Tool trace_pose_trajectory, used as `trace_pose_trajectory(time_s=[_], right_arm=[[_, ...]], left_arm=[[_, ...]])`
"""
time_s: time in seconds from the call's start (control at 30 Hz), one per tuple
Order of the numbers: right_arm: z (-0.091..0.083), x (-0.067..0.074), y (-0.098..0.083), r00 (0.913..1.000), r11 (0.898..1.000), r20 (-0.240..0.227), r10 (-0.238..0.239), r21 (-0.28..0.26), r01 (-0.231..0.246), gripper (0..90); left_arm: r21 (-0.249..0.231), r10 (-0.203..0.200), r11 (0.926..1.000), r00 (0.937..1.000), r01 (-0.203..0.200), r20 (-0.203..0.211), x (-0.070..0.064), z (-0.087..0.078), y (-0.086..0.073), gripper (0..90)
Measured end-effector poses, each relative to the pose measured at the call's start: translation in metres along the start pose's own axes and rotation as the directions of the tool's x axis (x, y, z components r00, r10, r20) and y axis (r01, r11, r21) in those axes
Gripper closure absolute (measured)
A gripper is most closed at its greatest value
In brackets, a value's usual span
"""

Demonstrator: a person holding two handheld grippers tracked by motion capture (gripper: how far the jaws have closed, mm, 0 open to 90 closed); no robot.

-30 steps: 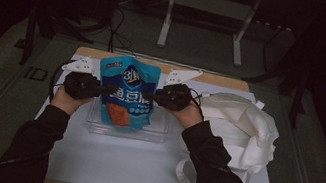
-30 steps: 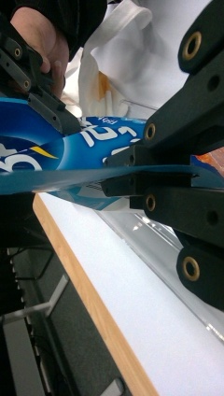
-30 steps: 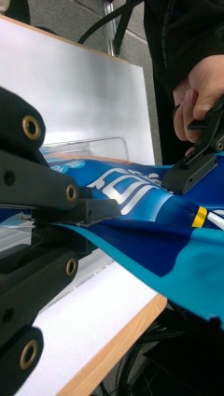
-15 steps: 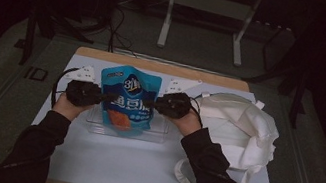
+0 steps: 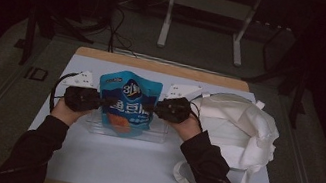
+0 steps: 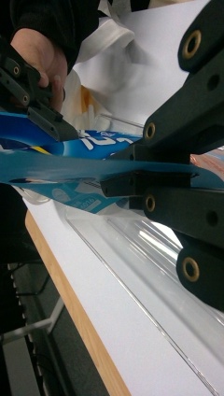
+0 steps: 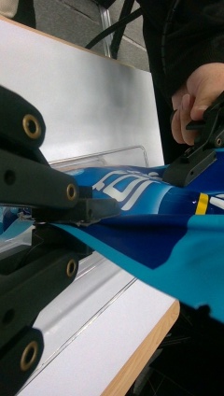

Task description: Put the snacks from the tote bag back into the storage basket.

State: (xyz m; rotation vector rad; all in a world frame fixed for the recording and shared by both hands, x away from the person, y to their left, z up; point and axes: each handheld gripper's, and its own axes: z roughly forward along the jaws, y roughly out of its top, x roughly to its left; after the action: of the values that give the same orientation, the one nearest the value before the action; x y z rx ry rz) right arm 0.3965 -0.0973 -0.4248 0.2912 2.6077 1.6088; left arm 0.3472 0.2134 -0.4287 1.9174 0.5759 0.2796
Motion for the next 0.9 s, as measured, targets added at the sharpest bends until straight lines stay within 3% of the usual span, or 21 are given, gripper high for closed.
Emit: trace_pose_trajectory(time_s=[0.23, 0.33, 0.47, 0.63, 0.67, 0.7, 0.73, 0.9], right_arm=[[-0.001, 0.0, 0.003, 0.9999, 1.0, 0.011, -0.007, 0.014, 0.006, 82.1], [-0.004, -0.001, 0.005, 1.0, 1.0, -0.006, 0.004, -0.016, -0.004, 74.8], [-0.007, 0.002, 0.012, 0.9999, 1.0, 0.001, -0.012, -0.012, 0.012, 52.0], [-0.013, 0.002, 0.017, 0.9999, 1.0, 0.011, 0.013, -0.017, -0.013, 28.5], [-0.015, 0.002, 0.017, 0.9996, 0.999, 0.01, 0.028, -0.03, -0.028, 25.5], [-0.017, 0.0, 0.016, 0.9992, 0.998, 0.0, 0.04, -0.038, -0.04, 18.9], [-0.019, 0.0, 0.016, 0.9992, 0.998, -0.003, 0.039, -0.041, -0.04, 14.7], [-0.028, -0.001, 0.013, 0.9976, 0.996, 0.03, 0.063, -0.064, -0.061, 13.6]], left_arm=[[0.003, -0.001, 1.0, 0.9999, 0.001, -0.011, -0.002, 0.0, 0.001, 88.4], [0.005, -0.006, 1.0, 0.9998, 0.006, -0.019, -0.003, -0.001, 0.001, 83.1], [-0.023, -0.03, 0.9993, 0.9981, 0.029, -0.054, -0.006, -0.006, 0.004, 58.7], [-0.027, -0.04, 0.9989, 0.9989, 0.039, -0.022, -0.01, -0.009, 0.008, 27.3], [-0.02, -0.02, 0.9996, 0.9998, 0.02, -0.002, -0.01, -0.01, 0.008, 17.9], [-0.008, -0.008, 0.9999, 0.9999, 0.008, -0.008, -0.012, -0.01, 0.008, 9.1], [-0.007, -0.013, 0.9999, 0.9997, 0.013, -0.019, -0.013, -0.011, 0.008, 8.7], [-0.032, -0.049, 0.9983, 0.9984, 0.048, -0.029, -0.014, -0.019, 0.004, 1.6]])
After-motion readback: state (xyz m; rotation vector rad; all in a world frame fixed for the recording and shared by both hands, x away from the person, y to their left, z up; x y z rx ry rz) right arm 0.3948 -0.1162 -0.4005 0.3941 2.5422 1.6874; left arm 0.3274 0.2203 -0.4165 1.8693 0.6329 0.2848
